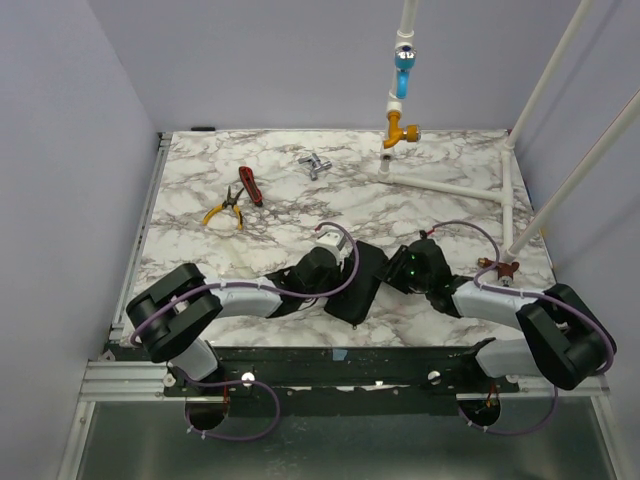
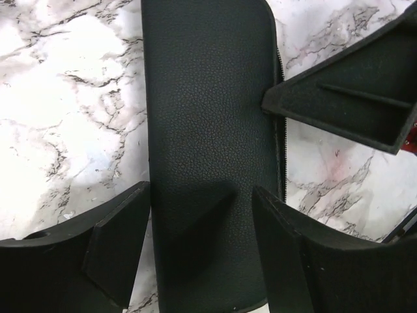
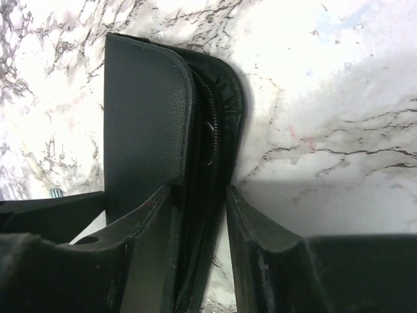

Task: Sort the hair-cutting tools
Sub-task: Zip the hairdressing tool bag at the center of the board.

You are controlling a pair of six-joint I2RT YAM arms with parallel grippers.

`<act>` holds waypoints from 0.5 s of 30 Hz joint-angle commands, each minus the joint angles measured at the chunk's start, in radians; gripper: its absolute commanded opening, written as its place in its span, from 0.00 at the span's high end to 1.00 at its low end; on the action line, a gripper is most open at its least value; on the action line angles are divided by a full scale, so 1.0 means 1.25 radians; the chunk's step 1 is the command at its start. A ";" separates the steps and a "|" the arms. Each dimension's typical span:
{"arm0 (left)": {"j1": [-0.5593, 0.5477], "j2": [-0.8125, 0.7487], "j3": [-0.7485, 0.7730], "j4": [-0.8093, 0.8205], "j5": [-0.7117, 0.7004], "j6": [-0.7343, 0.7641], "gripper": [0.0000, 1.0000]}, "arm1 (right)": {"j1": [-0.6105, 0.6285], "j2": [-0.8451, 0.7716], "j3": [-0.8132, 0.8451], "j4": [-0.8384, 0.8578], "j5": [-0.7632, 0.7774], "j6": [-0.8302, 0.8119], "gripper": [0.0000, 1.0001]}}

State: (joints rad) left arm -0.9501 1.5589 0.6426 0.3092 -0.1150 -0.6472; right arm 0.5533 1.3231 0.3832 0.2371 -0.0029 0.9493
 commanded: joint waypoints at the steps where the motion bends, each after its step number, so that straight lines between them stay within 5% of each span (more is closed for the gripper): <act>1: -0.001 0.002 -0.036 0.104 0.116 0.008 0.37 | 0.000 0.037 -0.043 0.002 -0.069 -0.008 0.62; 15: -0.115 -0.139 -0.172 0.056 0.136 -0.035 0.38 | 0.122 0.018 -0.079 -0.037 -0.148 0.027 0.66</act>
State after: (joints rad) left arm -1.0161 1.4517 0.4671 0.3851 0.0154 -0.6456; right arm 0.6228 1.3453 0.3313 0.3508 -0.0799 0.9642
